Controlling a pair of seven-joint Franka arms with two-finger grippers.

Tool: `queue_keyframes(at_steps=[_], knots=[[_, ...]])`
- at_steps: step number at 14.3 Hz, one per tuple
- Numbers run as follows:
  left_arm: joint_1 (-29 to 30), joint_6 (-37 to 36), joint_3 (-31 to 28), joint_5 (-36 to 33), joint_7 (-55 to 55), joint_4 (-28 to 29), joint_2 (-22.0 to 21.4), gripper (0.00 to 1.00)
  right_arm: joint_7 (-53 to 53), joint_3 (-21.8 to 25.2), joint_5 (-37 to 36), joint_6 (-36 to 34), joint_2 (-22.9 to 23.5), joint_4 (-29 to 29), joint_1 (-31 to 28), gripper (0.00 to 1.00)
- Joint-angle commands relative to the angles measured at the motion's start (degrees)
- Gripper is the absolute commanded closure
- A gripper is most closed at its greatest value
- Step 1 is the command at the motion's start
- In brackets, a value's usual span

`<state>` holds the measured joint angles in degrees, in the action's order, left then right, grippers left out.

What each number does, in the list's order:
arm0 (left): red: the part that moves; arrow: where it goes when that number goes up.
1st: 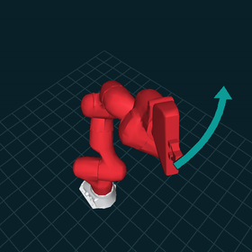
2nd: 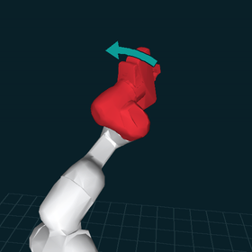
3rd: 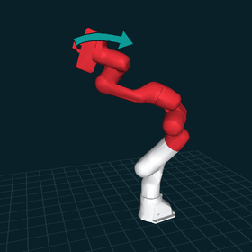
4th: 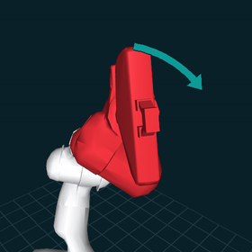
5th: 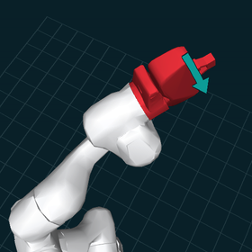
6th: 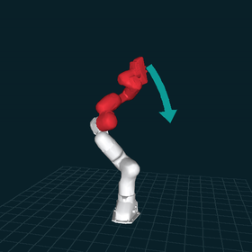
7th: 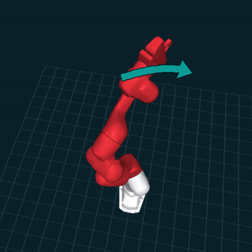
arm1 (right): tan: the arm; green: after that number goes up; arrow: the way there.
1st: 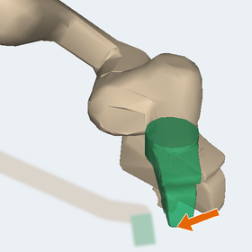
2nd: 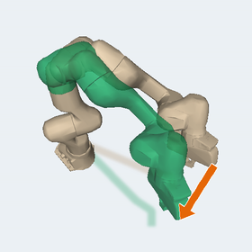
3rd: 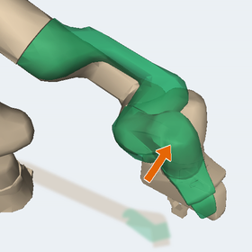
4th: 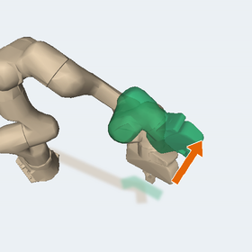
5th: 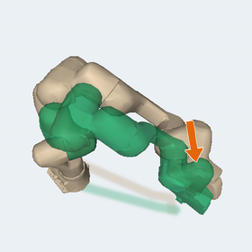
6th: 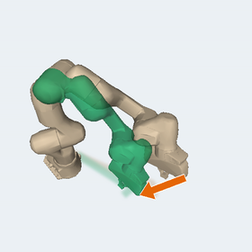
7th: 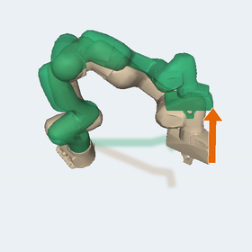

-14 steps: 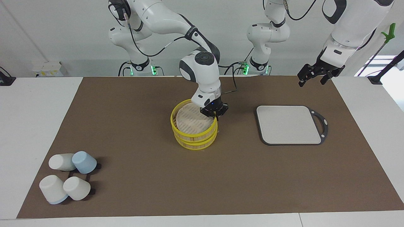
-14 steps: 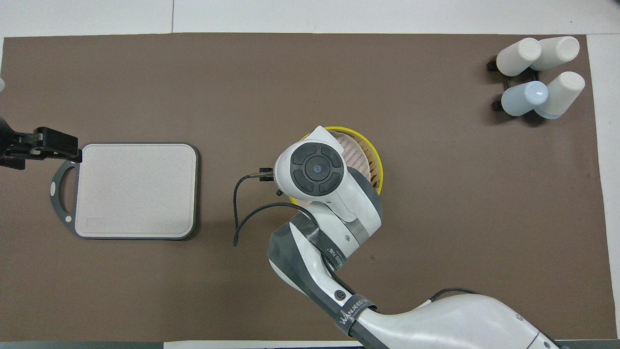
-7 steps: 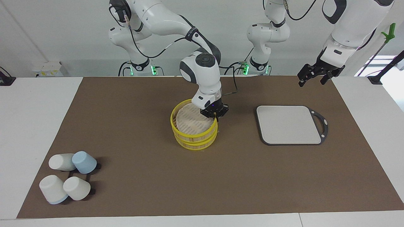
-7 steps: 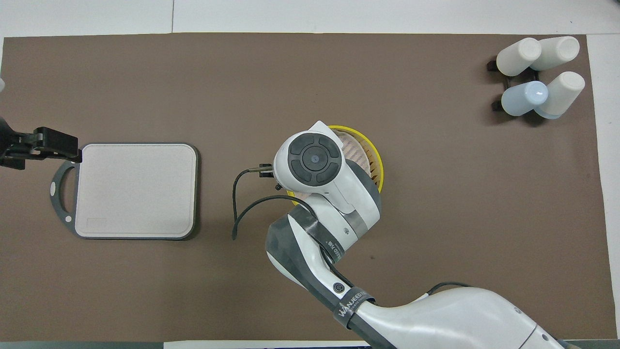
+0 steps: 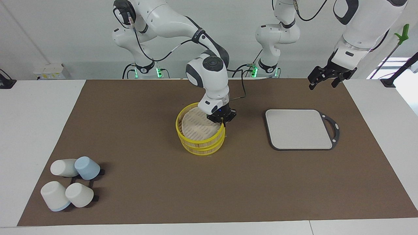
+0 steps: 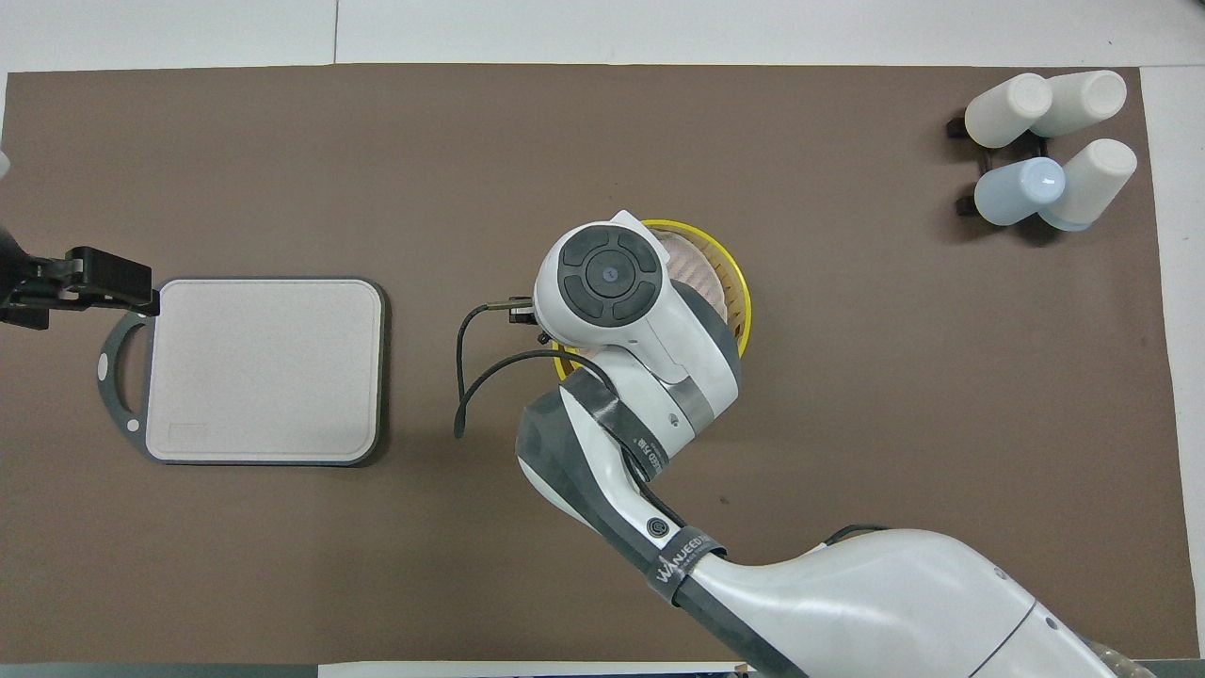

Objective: Place bun in steamer

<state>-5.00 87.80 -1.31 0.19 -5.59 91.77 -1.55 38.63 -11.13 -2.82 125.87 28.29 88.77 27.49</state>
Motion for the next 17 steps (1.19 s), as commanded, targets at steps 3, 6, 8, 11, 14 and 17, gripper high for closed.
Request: queue_keyframes(at_steps=[3,6,8,11,14,17], knots=[[0.69,-0.26,0.25,0.87,0.67,-0.89,0.23,0.0,-0.58,-0.29,-2.11,-0.53,2.82,-2.37,1.96,1.0],[0.6,-0.26,0.25,0.87,0.58,-0.89,0.23,0.0,1.36,-0.38,-1.93,-5.0,3.96,-6.57,1.96,1.0],[0.6,-0.26,0.25,0.87,0.5,-0.98,0.32,0.0,1.45,-0.38,-1.49,-4.32,3.96,-6.59,2.05,1.0],[0.6,-0.26,0.25,0.87,0.5,-1.06,0.32,0.0,3.19,-0.38,-0.44,-3.08,3.87,-5.97,2.13,1.0],[0.6,-0.18,0.25,0.87,0.5,-0.98,0.32,0.0,4.51,-0.38,-0.44,-4.74,3.7,-5.71,2.4,1.0],[0.6,-0.18,0.25,0.87,0.5,-1.06,0.32,0.0,7.15,-0.38,-0.52,-5.02,3.7,-5.18,2.4,1.0]])
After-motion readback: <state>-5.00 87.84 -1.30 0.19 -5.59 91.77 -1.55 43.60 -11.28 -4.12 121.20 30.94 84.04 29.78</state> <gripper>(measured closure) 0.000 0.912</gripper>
